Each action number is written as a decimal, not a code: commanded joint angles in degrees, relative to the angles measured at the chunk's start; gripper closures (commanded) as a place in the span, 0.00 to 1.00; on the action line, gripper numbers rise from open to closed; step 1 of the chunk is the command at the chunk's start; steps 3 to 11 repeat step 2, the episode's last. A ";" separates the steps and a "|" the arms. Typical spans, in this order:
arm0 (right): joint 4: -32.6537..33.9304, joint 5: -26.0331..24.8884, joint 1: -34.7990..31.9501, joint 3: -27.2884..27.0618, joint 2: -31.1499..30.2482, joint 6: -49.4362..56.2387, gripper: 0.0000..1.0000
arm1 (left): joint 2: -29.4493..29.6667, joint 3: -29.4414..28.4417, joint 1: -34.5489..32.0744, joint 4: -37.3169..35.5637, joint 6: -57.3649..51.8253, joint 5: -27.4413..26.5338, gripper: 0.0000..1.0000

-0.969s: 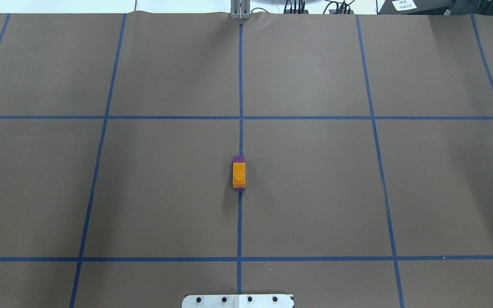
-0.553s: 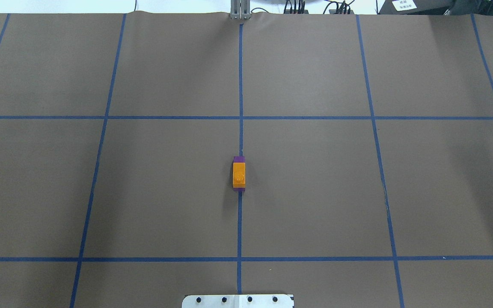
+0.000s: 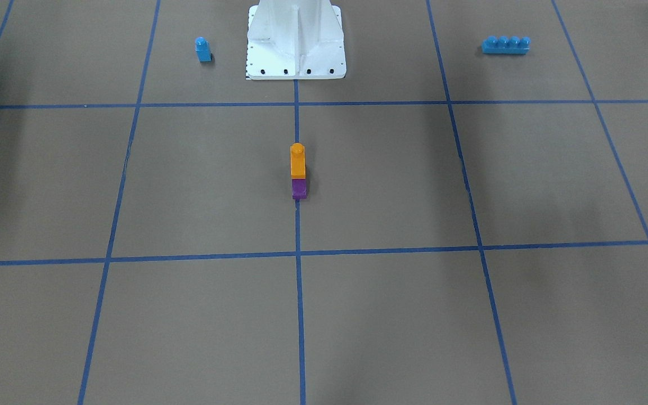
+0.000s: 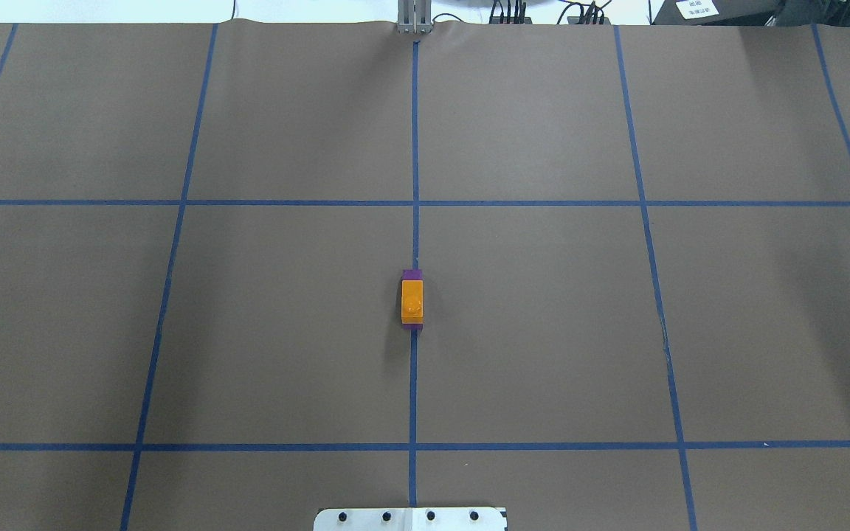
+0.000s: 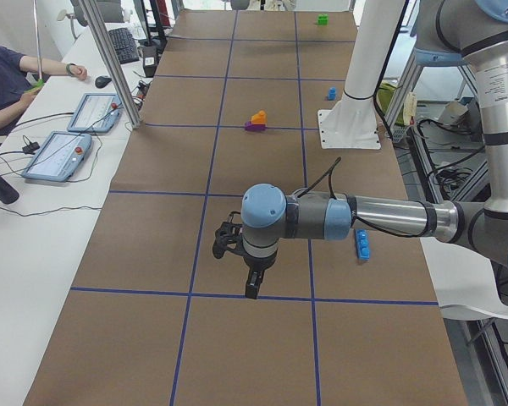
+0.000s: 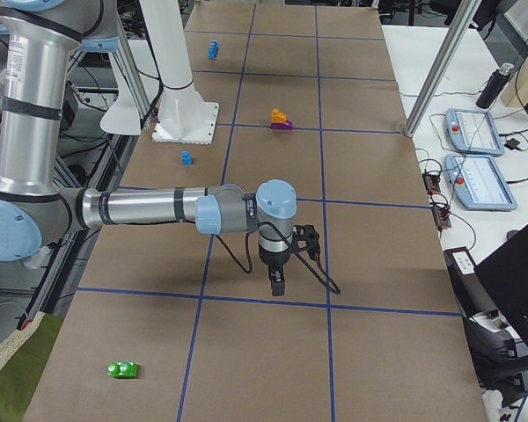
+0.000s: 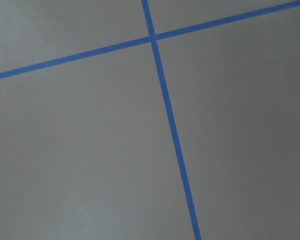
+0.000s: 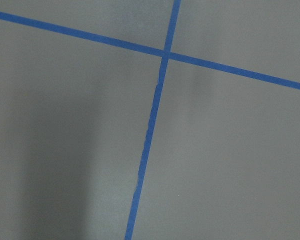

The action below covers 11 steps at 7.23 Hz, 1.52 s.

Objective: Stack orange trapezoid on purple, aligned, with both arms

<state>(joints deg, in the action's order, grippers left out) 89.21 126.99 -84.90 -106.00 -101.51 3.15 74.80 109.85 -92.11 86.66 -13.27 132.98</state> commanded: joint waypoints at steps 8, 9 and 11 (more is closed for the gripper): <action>0.00 0.19 0.00 0.00 0.00 -0.08 0.00 | -0.18 -0.25 0.00 0.00 0.00 0.09 0.00; 0.00 0.19 0.00 0.00 0.00 -0.08 0.00 | -0.18 -0.25 0.00 0.00 0.00 0.09 0.00; 0.00 0.19 0.00 0.00 0.00 -0.08 0.00 | -0.18 -0.25 0.00 0.00 0.00 0.09 0.00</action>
